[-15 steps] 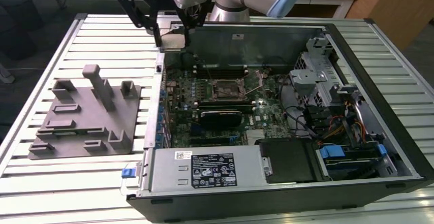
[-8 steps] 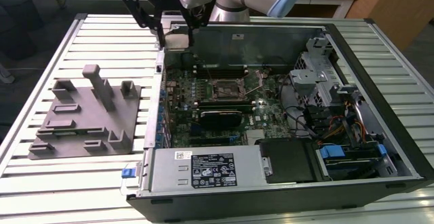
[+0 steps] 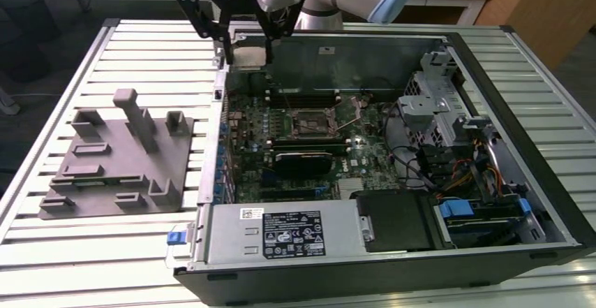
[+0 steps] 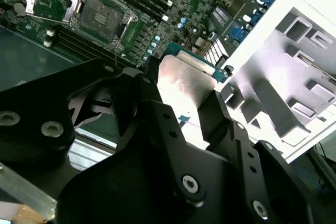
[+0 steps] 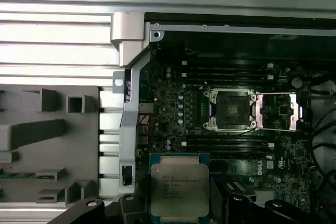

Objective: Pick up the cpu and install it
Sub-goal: 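Pick up the cpu and move it towards the insertion slot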

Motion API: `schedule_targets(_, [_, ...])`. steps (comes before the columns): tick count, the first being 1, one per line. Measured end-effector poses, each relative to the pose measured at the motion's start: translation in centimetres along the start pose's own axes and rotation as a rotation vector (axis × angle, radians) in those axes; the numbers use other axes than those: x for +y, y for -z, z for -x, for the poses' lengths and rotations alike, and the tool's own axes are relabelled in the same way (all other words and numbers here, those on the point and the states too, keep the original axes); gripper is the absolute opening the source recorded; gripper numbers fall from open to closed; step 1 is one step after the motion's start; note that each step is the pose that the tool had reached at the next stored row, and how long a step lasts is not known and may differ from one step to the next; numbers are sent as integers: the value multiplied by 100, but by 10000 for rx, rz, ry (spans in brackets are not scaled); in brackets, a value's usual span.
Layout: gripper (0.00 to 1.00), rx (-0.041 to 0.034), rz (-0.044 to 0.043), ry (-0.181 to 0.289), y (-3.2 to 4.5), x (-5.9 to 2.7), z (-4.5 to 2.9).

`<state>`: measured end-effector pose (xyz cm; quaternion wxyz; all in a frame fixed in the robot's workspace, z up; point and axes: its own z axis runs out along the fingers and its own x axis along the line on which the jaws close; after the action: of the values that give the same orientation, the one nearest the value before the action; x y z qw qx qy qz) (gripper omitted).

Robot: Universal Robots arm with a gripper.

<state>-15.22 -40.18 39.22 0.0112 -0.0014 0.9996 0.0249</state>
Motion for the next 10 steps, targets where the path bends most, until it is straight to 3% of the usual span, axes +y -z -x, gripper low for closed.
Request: schedule_targets(10, [54,0,0,0,-2,0,111])
